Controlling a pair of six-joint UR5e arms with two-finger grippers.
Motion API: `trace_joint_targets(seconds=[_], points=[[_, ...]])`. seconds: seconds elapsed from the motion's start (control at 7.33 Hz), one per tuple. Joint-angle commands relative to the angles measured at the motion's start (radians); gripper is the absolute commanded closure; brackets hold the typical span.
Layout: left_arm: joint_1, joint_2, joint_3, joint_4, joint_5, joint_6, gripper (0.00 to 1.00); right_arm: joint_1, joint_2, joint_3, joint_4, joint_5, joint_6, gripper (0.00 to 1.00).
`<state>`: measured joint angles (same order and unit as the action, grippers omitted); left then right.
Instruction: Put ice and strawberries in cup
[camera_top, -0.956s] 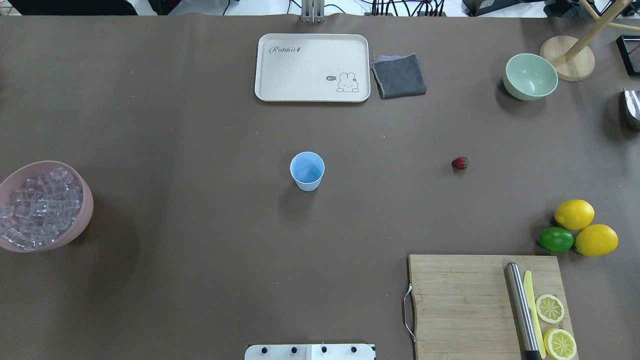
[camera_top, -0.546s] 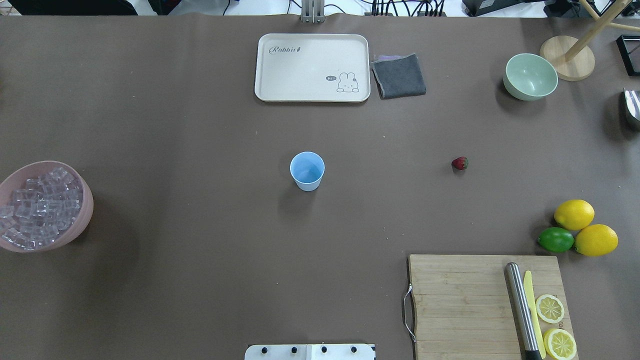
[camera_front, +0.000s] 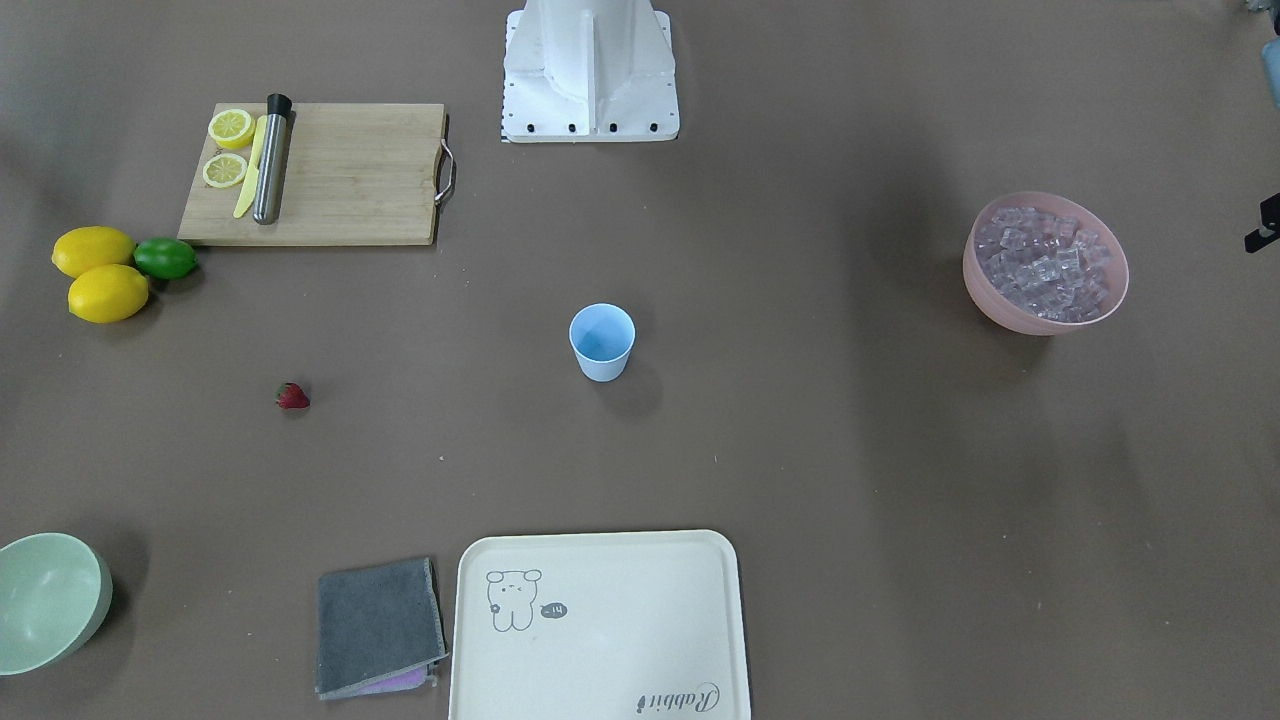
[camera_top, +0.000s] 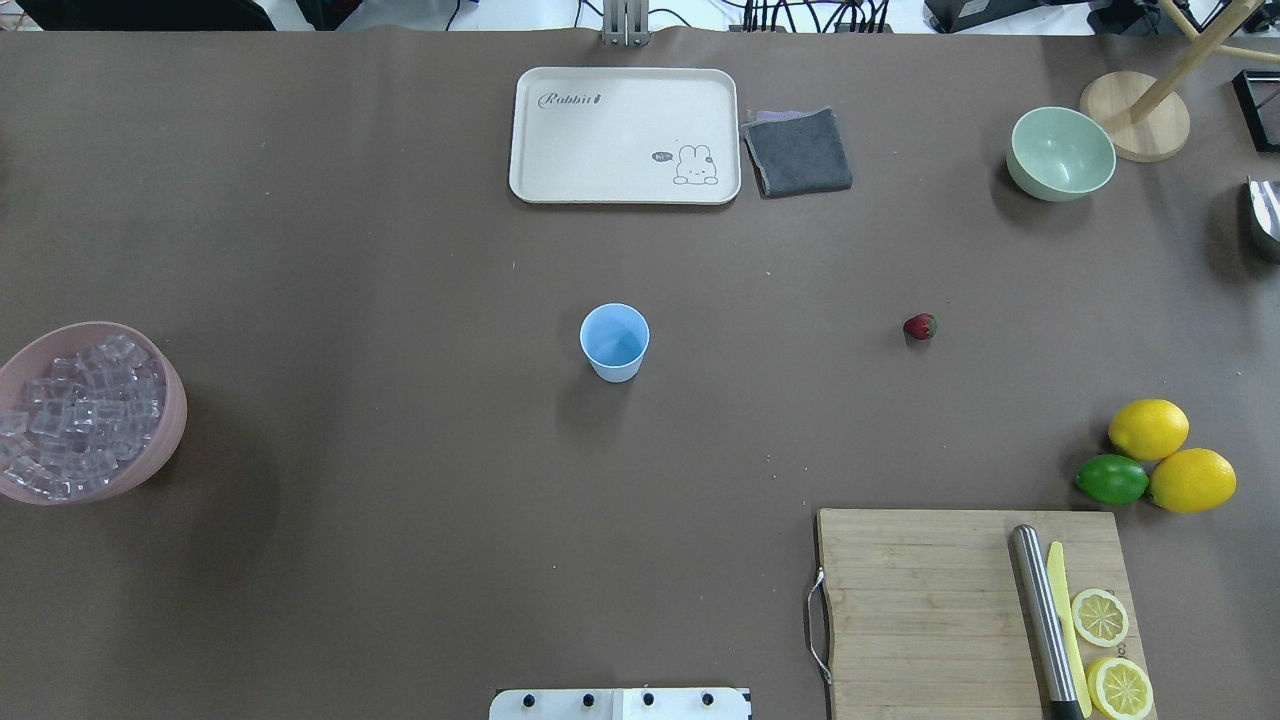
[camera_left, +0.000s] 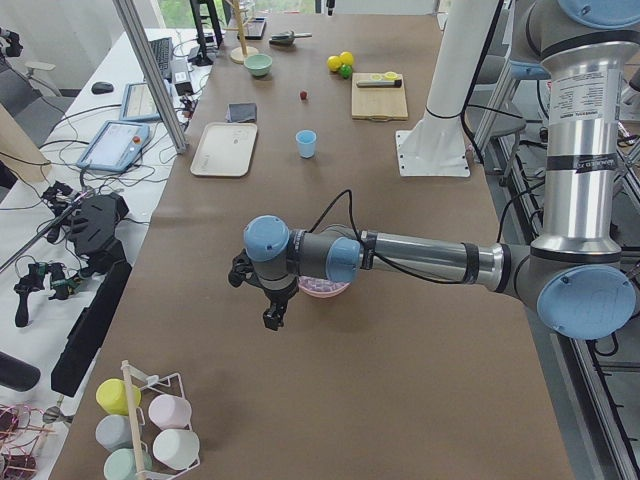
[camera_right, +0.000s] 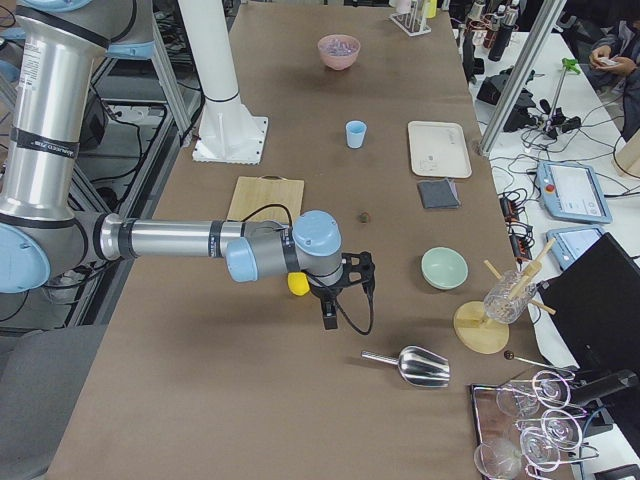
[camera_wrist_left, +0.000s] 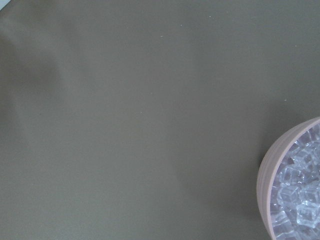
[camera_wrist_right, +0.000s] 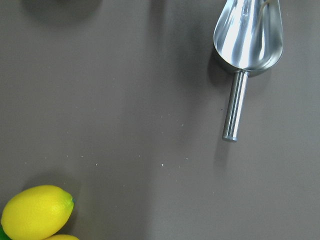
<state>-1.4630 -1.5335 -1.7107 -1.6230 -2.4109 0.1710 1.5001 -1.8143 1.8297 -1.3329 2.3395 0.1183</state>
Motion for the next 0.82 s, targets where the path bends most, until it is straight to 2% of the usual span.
trace_joint_targets(seconds=[0.0,0.14,0.55,0.68], points=[[0.0,0.003,0.006,-0.16,0.006,-0.01,0.01,0.051,0.039,-0.027,-0.002,0.006,0.01,0.0],[0.0,0.004,0.01,-0.176,0.006,-0.008,0.01,0.058,0.036,-0.03,0.001,0.039,0.006,0.0],[-0.008,-0.048,0.046,-0.196,-0.043,0.002,0.01,0.06,0.038,-0.061,0.073,0.04,0.011,0.0],[-0.005,-0.056,0.054,-0.271,-0.042,-0.011,0.01,0.06,0.038,-0.064,0.084,0.038,0.021,0.0]])
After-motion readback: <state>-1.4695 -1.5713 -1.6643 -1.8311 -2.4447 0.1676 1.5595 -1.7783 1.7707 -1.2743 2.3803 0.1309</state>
